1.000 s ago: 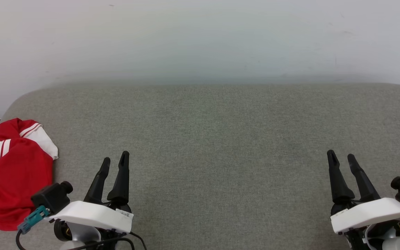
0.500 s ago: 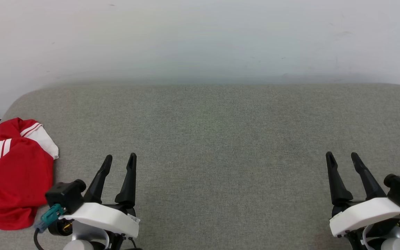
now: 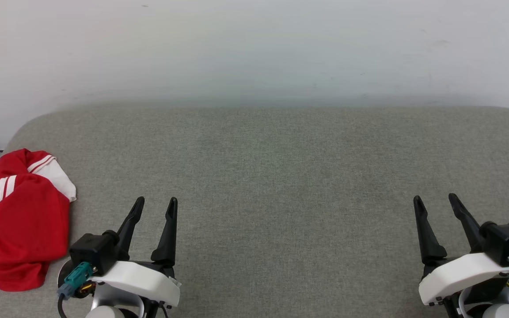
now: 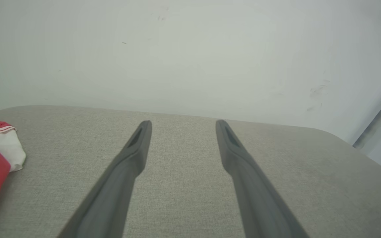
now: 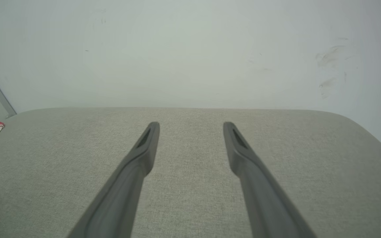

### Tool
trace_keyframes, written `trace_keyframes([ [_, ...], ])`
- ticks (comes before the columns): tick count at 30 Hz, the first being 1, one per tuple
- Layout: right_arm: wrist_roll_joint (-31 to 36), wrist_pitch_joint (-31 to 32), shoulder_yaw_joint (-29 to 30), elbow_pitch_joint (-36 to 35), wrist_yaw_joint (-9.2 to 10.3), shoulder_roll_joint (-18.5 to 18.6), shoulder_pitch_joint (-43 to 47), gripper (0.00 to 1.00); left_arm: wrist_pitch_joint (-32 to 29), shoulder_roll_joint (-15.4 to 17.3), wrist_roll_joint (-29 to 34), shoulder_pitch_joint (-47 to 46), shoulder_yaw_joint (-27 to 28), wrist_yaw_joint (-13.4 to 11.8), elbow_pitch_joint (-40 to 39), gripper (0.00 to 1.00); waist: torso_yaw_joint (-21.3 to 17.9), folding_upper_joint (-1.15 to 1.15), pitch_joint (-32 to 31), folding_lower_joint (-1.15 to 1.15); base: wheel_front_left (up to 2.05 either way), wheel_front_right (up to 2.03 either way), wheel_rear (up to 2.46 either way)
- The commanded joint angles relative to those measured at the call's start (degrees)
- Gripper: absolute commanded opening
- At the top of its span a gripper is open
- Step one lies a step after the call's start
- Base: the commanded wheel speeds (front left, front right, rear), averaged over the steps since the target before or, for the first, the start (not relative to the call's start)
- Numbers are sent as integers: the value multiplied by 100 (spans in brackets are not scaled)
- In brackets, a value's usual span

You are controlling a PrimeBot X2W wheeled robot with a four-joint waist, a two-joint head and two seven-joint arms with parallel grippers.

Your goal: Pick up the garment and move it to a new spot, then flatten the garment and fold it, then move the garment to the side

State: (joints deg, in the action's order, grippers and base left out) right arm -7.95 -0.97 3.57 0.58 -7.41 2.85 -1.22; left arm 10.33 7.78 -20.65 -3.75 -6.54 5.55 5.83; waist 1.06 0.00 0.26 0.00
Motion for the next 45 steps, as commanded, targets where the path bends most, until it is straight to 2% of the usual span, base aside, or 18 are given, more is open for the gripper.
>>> trace_keyframes([
  [1, 154, -9, 5, -87, -9, 12, 9, 100, 62, 27, 123, 8, -13, 21, -37, 100, 3, 0, 2, 0, 0, 0, 0],
  [10, 414, 20, 88, -168, -10, 9, 56, 100, 172, -41, 379, 27, 28, 94, 25, 100, 17, 0, 21, 0, 0, 0, 0],
  [18, 349, -42, 268, -216, -11, 8, 107, 100, 264, -103, 500, 24, 79, 166, 116, 100, 14, 0, 41, 0, 0, 0, 0],
  [31, 775, -174, 218, -234, -11, 7, 133, 100, 409, -131, 667, -83, 72, 194, 278, 100, 79, 0, 62, 0, 0, 0, 0],
  [38, 904, -227, 193, -260, -6, 6, 183, 100, 472, -90, 649, -108, 34, 197, 352, 100, 273, 0, 20, 0, 0, 0, 0],
  [45, 820, -177, -61, -290, -6, 6, 200, 100, 486, -75, 544, -165, 99, 197, 468, 100, 681, 0, -22, 0, 0, 0, 0],
])
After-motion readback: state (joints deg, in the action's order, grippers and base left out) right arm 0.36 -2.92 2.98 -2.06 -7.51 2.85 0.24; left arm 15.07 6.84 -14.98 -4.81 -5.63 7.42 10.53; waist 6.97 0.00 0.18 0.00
